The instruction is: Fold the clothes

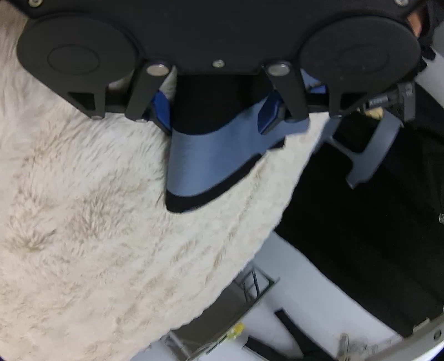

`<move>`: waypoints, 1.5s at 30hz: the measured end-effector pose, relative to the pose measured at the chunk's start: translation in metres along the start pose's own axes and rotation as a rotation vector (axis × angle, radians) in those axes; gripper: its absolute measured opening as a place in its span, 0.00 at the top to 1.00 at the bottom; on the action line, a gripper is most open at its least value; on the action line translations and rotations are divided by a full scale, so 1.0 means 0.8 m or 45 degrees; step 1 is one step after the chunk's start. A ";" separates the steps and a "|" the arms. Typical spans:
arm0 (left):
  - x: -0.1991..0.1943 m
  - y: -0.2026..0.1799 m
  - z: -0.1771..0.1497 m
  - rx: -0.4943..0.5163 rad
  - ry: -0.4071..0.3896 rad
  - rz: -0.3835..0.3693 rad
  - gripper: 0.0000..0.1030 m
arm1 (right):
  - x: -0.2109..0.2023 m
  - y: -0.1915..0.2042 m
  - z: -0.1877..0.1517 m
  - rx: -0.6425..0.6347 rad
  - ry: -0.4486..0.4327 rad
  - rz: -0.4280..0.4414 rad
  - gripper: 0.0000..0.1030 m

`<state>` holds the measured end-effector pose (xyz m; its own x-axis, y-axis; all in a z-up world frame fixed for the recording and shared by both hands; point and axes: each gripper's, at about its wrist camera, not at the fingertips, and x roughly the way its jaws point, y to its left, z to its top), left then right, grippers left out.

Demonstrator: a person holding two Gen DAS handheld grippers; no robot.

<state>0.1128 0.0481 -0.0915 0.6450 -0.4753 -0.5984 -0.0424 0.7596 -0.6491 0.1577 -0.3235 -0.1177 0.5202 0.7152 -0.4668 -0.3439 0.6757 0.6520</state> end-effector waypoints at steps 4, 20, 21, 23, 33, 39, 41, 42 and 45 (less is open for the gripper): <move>0.007 -0.002 0.001 0.041 -0.001 -0.010 0.76 | -0.009 0.007 0.009 -0.008 -0.070 0.027 0.79; -0.004 -0.034 -0.002 0.196 -0.145 0.097 0.45 | -0.055 0.023 0.036 -0.425 -0.203 -0.521 0.49; -0.012 -0.041 -0.006 0.214 -0.175 0.085 0.41 | -0.061 0.028 0.037 -0.429 -0.251 -0.555 0.39; -0.027 -0.055 -0.014 0.254 -0.231 0.057 0.31 | -0.074 0.047 0.037 -0.453 -0.333 -0.576 0.32; -0.084 -0.160 -0.072 0.393 -0.395 0.015 0.00 | -0.079 0.049 0.005 -0.408 -0.130 -0.861 0.30; -0.107 -0.214 -0.097 0.480 -0.255 0.015 0.00 | -0.166 0.119 -0.009 -0.284 -0.175 -1.018 0.00; -0.117 -0.220 -0.103 0.491 -0.227 0.019 0.00 | -0.186 0.141 -0.025 -0.285 -0.198 -1.003 0.00; -0.122 -0.222 -0.106 0.492 -0.212 0.026 0.00 | -0.190 0.153 -0.033 -0.292 -0.177 -1.017 0.00; -0.143 -0.221 -0.117 0.488 -0.178 0.094 0.00 | -0.197 0.187 -0.057 -0.315 -0.100 -1.074 0.00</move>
<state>-0.0250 -0.0731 0.0476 0.7493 -0.3689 -0.5499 0.1782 0.9121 -0.3691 -0.0111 -0.3267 0.0260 0.7260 -0.0478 -0.6861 0.0245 0.9987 -0.0437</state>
